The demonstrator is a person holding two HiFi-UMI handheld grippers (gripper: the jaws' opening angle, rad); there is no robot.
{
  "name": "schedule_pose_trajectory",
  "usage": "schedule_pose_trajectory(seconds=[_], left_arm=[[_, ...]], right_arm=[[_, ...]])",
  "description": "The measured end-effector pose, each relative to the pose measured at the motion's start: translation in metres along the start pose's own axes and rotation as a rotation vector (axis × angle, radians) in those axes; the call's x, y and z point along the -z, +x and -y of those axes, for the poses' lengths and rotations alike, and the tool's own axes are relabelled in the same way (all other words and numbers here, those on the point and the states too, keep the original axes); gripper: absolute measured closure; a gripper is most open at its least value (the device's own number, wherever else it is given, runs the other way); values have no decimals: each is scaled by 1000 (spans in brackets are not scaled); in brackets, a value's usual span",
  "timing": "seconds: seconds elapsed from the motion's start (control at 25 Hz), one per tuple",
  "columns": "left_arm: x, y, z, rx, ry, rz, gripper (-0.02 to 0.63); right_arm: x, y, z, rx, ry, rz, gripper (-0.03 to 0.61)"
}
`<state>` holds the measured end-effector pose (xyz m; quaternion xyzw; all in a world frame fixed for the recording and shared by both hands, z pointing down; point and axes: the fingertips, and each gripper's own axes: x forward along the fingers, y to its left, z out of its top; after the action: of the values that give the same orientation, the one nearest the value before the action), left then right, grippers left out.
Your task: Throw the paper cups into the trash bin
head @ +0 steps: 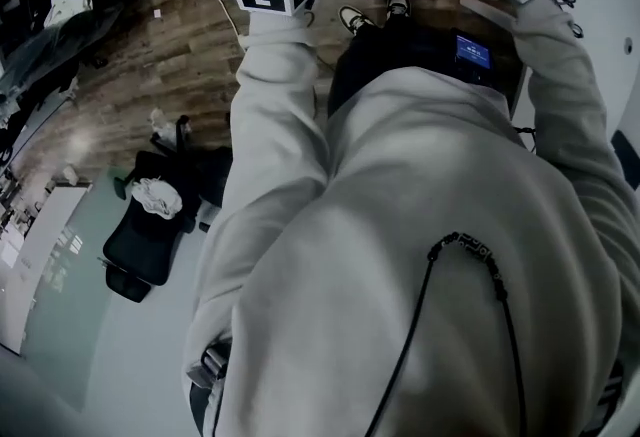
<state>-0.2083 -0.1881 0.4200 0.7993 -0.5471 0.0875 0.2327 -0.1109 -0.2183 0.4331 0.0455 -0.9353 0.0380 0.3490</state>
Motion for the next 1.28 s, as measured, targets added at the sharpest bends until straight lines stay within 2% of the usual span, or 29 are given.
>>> schedule_pose_trajectory(seconds=[0.12,0.2,0.32,0.48,0.64,0.92,1.12,1.28], left_arm=[[55,16,-9,-27,-70,-35,618],[99,27,-15,-35,-99,-65,618],[188,41,-15,-11,-146,-164,618],[295,58,-14,-9,-283,-246,618],[368,81,-20,4,-270,-321,618],[484,113,-47,-17,-309,-336,618],[545,137,-70,7,-323,-339,618],[577,149,-86,18,-334,-331,618]], right_arm=[[35,40,-13,-86,-1,-16,540],[71,67,-20,-113,13,-41,541],[142,109,-37,-154,-10,-128,540],[240,152,-53,-215,-73,-260,541],[314,195,-61,-261,-32,-336,540],[417,268,-77,-326,11,-371,541],[466,313,-73,-367,-6,-393,541],[493,342,-75,-386,17,-393,541]])
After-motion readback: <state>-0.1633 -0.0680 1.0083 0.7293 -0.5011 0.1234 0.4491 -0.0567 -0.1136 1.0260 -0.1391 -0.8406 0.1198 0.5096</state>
